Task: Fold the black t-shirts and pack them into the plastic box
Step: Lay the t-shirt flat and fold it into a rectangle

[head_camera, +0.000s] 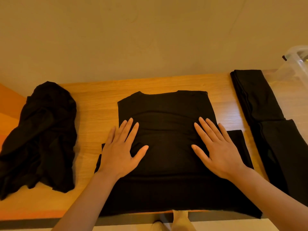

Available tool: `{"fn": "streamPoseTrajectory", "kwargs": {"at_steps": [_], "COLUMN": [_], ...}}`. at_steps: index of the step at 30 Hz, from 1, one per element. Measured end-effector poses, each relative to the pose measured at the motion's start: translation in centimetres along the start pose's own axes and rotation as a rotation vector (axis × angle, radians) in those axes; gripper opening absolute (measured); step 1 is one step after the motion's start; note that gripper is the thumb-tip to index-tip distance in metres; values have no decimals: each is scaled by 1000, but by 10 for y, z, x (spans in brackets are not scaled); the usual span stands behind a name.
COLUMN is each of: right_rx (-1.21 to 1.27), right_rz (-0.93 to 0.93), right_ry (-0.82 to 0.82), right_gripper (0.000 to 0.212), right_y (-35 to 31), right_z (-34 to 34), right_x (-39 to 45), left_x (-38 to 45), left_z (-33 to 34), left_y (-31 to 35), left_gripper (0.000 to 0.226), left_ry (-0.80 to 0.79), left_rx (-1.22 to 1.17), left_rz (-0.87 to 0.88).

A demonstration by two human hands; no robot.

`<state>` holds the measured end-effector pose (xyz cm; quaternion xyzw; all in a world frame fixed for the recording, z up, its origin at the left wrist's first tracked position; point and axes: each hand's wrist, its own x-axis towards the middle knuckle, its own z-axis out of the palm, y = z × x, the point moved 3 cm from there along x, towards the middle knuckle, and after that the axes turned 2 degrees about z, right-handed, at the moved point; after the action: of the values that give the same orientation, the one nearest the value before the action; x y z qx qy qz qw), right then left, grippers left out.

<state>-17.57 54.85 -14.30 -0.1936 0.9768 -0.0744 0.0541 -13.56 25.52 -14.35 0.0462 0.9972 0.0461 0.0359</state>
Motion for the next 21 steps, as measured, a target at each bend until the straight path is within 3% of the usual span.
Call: {"fn": "streamPoseTrajectory", "kwargs": {"at_steps": [7,15,21], "right_rx": [-3,-3,145], "right_rz": [-10,25,20], "right_ry": [-19,-12,-9], "right_gripper": [68,72,69], "right_y": [-7,-6,5], "right_z": [3,2,-8], "right_x": [-35,-21,-14], "left_x": [-30,2,-20], "left_z": [-5,-13,-30], "left_y": [-1,-16,-4], "left_gripper": [86,86,60], "left_ry": [-76,-134,125], "left_rx": [37,105,102], "left_rz": [42,83,94]}}
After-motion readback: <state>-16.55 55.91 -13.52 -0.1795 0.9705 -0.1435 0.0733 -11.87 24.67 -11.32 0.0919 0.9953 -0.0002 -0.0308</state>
